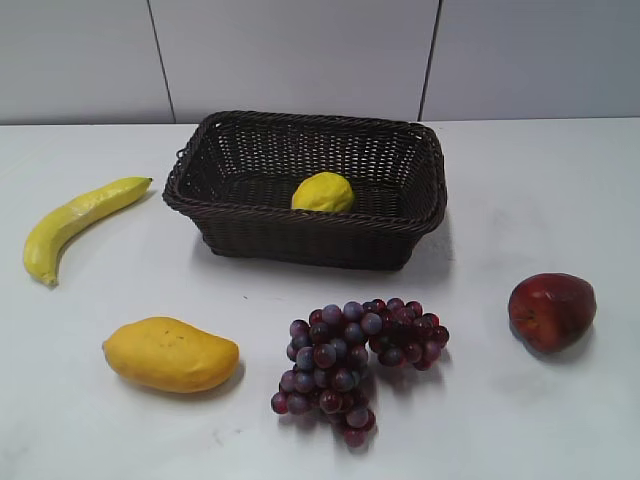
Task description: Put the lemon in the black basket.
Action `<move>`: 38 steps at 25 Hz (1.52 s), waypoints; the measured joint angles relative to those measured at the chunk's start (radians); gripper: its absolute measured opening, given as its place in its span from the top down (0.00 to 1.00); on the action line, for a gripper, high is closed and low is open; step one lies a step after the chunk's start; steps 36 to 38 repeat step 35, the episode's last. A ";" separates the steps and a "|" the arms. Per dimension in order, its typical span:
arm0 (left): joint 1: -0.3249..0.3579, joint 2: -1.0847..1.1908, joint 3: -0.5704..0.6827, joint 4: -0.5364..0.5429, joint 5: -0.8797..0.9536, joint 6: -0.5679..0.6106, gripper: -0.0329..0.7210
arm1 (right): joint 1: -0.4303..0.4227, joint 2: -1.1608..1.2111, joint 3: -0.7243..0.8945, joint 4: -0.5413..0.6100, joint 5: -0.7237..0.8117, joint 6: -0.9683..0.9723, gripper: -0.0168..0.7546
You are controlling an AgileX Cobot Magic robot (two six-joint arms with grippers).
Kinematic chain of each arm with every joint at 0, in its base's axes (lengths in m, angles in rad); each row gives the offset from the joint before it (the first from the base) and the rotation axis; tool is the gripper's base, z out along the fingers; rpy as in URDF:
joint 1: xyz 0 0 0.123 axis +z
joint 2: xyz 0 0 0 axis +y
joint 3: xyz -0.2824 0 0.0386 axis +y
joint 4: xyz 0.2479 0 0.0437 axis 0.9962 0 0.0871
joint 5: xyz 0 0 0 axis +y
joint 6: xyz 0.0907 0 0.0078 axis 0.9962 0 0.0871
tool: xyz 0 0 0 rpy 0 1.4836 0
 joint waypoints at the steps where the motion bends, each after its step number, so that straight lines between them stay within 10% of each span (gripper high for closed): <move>1: 0.000 0.000 0.000 0.000 0.000 0.000 0.33 | 0.000 -0.039 0.039 0.000 -0.007 0.000 0.21; 18: 0.000 0.000 0.000 0.000 0.000 0.000 0.33 | 0.000 -0.659 0.389 0.003 -0.019 0.002 0.21; 38: 0.000 0.000 0.000 0.000 0.000 0.000 0.33 | 0.000 -1.051 0.402 0.018 -0.021 0.002 0.24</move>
